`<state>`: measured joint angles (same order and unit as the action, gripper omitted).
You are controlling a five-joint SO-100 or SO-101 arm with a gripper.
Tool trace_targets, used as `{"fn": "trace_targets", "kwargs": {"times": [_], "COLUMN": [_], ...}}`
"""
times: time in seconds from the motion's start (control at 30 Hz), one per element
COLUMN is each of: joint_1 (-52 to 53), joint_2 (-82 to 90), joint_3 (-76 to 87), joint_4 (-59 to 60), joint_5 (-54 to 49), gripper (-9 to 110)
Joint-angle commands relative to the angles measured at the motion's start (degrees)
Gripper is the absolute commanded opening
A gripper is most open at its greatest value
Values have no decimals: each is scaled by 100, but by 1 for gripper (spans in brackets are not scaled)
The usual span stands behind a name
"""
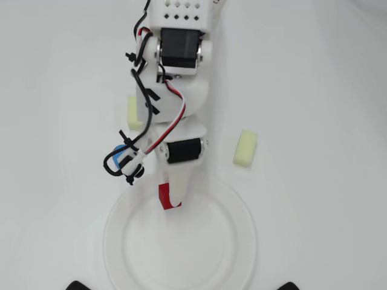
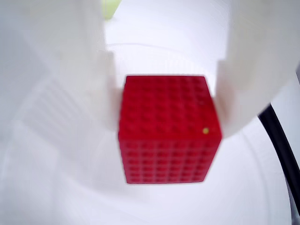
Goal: Grasp a red block and put it in the dish.
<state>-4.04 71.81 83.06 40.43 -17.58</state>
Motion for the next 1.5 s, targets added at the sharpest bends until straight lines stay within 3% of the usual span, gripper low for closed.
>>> {"fn": "trace_targets", "kwargs": {"times": [0.0,0.17,0.6,0.9,1.47], "joint_1": [-105,-35,114,299,316], "joint_2": [0,-229,185,1934,9606], "joint_3": [-431,-439,-800,-686,6662], "joint_4": [149,176,1143,2329,2092], "joint_5": [-53,-44,334,571,105], "gripper": [0,0,26,30,28]}}
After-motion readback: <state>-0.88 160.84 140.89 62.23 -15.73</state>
